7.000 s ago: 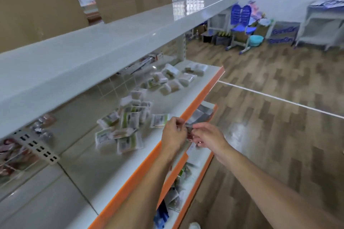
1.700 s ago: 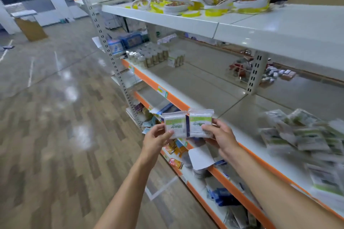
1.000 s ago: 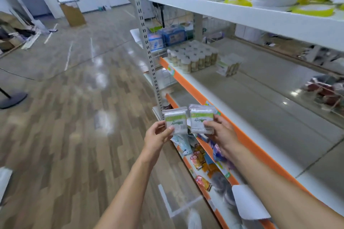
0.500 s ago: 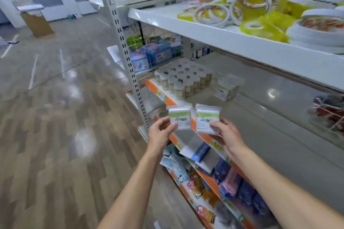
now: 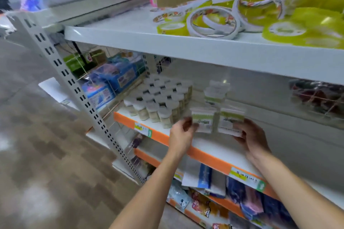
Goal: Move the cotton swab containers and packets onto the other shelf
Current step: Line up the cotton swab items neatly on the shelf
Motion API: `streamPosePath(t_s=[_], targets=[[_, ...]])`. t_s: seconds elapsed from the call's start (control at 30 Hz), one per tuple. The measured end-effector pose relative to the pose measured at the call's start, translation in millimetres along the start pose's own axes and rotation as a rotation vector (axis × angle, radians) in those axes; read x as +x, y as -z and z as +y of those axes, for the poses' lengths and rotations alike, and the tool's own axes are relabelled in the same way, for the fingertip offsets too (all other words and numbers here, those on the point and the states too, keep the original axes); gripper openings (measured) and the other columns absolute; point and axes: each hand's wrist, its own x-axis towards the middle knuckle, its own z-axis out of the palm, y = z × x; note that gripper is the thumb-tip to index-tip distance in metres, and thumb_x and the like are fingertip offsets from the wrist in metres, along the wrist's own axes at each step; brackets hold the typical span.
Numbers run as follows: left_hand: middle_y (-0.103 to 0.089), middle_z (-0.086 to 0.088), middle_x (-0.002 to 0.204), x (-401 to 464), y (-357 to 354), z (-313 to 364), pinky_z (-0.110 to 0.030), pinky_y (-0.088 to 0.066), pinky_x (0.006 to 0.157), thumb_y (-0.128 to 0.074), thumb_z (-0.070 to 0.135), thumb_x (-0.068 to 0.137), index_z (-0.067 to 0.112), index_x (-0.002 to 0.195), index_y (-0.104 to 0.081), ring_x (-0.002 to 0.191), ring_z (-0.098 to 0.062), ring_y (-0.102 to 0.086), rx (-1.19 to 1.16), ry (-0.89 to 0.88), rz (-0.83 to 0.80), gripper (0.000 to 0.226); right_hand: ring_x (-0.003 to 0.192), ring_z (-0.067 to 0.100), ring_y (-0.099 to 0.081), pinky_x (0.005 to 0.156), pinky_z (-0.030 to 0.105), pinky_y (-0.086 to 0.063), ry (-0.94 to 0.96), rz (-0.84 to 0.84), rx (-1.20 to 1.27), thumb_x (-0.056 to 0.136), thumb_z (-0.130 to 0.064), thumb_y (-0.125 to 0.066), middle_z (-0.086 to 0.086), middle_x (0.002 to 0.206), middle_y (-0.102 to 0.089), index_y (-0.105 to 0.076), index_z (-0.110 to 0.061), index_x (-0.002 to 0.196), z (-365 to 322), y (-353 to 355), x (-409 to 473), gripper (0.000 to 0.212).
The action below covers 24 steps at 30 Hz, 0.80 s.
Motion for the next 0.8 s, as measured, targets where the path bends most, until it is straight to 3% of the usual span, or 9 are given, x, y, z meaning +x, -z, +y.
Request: streamPosePath(t_s=[0.13,0.2,0.3,0.37,0.47,0.53,0.63,0.8], targets=[[-0.069,0.003,0.112,33,-11,-7,-0.03,-0.053,0.093,-0.069,0.021,0.092,0.016,0.126,-0.064,0.103,-0.011,-0.065,0.001,0.017,-0.089,0.034,0.085,0.01,-0.069,0.073,0.026,-0.052,0.058,0.129,-0.02,0.081,-0.013,-0.07,-0.006,0.088,-0.078,-0.08,-0.033,0.083,6,5,-4,0.023],[-0.068,-0.003,0.114,46,-20,-11,-0.022,-0.053,0.088,-0.068,0.016,0.093,0.012,0.123,-0.064,0.1,-0.014,-0.066,-0.009,-0.012,-0.086,0.03,0.09,0.015,-0.067,0.08,0.033,-0.05,0.103,0.148,-0.054,0.08,-0.011,-0.071,-0.002,0.093,-0.079,-0.08,-0.028,0.086,8,7,-7,0.02],[-0.068,0.001,0.11,61,-30,-15,-0.003,-0.044,0.07,-0.067,0.018,0.094,0.012,0.122,-0.065,0.089,-0.003,-0.063,0.029,-0.031,-0.088,0.029,0.089,0.017,-0.067,0.081,0.036,-0.047,0.155,0.188,-0.067,0.079,-0.011,-0.073,-0.001,0.094,-0.079,-0.08,-0.027,0.087,9,8,-9,0.019],[-0.072,0.002,0.105,72,-35,-15,-0.01,-0.047,0.071,-0.067,0.016,0.092,0.015,0.117,-0.07,0.089,-0.007,-0.066,0.057,-0.044,-0.102,0.025,0.082,0.007,-0.069,0.075,0.028,-0.049,0.173,0.207,-0.078,0.082,-0.01,-0.073,-0.007,0.09,-0.079,-0.08,-0.031,0.086,8,8,-9,0.023],[-0.074,-0.006,0.104,87,-45,-14,-0.031,-0.054,0.082,-0.068,0.01,0.089,0.01,0.113,-0.072,0.096,-0.021,-0.069,0.081,-0.047,-0.1,0.024,0.078,-0.001,-0.071,0.066,0.015,-0.052,0.197,0.212,-0.079,0.084,-0.008,-0.075,-0.009,0.091,-0.079,-0.08,-0.035,0.088,8,3,-6,0.027],[-0.074,-0.008,0.105,95,-51,-16,-0.029,-0.052,0.081,-0.069,0.007,0.087,0.006,0.113,-0.071,0.095,-0.022,-0.068,0.084,-0.068,-0.084,0.026,0.082,0.002,-0.072,0.067,0.013,-0.052,0.214,0.221,-0.072,0.084,-0.006,-0.075,-0.006,0.093,-0.079,-0.08,-0.028,0.093,10,-1,-2,0.024],[-0.071,-0.003,0.099,102,-56,-19,-0.013,-0.04,0.069,-0.071,0.006,0.086,0.006,0.11,-0.071,0.088,-0.016,-0.064,0.052,-0.087,-0.058,0.024,0.089,0.012,-0.074,0.075,0.021,-0.054,0.235,0.251,-0.108,0.082,-0.005,-0.079,0.001,0.097,-0.079,-0.073,-0.02,0.105,11,-12,5,0.028],[-0.07,0.005,0.093,109,-54,-18,-0.018,-0.048,0.072,-0.067,0.009,0.089,0.011,0.105,-0.074,0.09,-0.016,-0.069,0.032,-0.13,-0.099,0.018,0.08,0.01,-0.073,0.069,0.018,-0.055,0.257,0.276,-0.215,0.076,-0.003,-0.084,0.0,0.09,-0.078,-0.069,-0.024,0.094,18,-36,19,0.032]])
